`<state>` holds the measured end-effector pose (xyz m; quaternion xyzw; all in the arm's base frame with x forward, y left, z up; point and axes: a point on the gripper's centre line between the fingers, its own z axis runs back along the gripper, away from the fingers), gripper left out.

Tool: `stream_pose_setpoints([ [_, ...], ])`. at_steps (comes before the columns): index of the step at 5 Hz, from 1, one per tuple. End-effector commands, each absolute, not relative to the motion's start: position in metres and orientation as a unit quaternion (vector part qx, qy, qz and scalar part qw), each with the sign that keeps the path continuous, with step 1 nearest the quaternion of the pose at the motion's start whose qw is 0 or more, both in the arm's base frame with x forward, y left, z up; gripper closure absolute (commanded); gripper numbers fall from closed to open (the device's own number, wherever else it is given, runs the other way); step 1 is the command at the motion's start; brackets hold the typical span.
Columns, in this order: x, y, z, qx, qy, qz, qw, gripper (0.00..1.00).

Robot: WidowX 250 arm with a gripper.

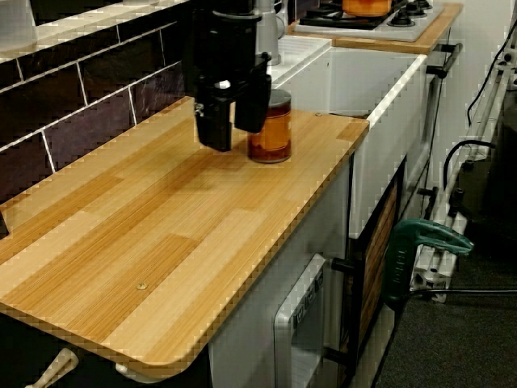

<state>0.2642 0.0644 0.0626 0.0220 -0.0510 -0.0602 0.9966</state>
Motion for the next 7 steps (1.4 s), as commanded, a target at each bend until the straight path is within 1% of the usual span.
stream_pose_setpoints([
  [1, 0.247, 0.029, 0.079, 0.045, -0.100, -0.073, 0.991, 0.00],
  [2, 0.247, 0.015, 0.073, 0.049, -0.098, -0.091, 0.990, 0.00],
  [3, 0.245, 0.002, 0.075, 0.047, -0.092, -0.104, 0.989, 0.00],
  [4, 0.249, 0.006, 0.079, 0.050, -0.095, -0.108, 0.988, 0.00],
  [5, 0.257, 0.027, 0.087, 0.056, -0.091, -0.147, 0.983, 0.00],
  [6, 0.263, 0.037, 0.107, 0.035, -0.084, -0.220, 0.971, 0.00],
  [7, 0.266, 0.028, 0.121, -0.006, -0.079, -0.283, 0.956, 0.00],
])
